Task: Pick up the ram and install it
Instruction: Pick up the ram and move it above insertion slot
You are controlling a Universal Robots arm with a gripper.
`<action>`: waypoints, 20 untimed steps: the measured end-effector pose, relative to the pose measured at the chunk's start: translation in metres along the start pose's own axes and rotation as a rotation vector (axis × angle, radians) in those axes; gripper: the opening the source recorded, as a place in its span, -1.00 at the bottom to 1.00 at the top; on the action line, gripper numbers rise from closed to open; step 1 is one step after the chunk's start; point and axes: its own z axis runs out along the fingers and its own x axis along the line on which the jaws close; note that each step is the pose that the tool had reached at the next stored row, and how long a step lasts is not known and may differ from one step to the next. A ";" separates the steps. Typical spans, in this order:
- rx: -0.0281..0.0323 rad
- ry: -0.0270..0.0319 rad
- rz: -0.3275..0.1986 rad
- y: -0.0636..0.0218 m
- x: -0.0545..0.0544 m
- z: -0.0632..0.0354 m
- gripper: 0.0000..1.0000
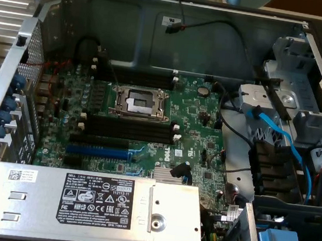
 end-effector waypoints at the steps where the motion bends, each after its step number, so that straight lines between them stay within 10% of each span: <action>1: 0.0000 -0.0001 -0.001 0.0001 0.000 0.0004 -0.51; 20: 0.0014 -0.0041 -0.032 -0.0023 -0.001 0.0052 -0.51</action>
